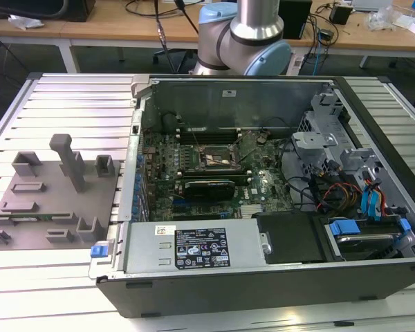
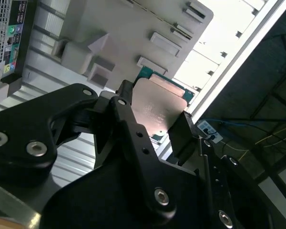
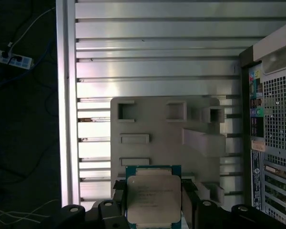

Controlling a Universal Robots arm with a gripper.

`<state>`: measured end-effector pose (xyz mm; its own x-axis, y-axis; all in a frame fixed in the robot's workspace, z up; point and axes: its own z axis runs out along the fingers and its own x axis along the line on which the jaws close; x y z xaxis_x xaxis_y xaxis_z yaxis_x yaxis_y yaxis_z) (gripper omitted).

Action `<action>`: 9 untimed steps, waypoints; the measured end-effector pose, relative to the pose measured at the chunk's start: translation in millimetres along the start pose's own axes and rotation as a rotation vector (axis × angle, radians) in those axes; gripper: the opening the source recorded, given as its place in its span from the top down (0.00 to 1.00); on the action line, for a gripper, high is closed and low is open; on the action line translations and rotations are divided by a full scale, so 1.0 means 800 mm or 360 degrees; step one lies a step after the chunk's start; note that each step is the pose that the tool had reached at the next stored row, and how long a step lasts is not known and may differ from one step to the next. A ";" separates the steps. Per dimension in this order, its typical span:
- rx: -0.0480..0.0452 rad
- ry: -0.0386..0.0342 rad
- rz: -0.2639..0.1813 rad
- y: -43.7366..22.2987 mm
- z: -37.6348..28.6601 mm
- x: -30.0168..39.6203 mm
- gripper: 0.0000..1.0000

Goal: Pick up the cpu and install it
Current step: 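Pick up the cpu and move it towards the insertion slot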

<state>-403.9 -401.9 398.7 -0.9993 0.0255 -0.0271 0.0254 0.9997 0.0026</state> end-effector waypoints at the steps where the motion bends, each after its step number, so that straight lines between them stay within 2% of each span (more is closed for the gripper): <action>1: 0.0000 0.0000 0.0000 0.0001 0.0001 -0.0030 0.45; 9: 0.0000 0.0000 0.0000 0.0009 0.0010 -0.0339 0.45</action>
<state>-376.8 -401.8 398.6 -0.9993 0.0256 -0.0272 0.0255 0.9997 0.0028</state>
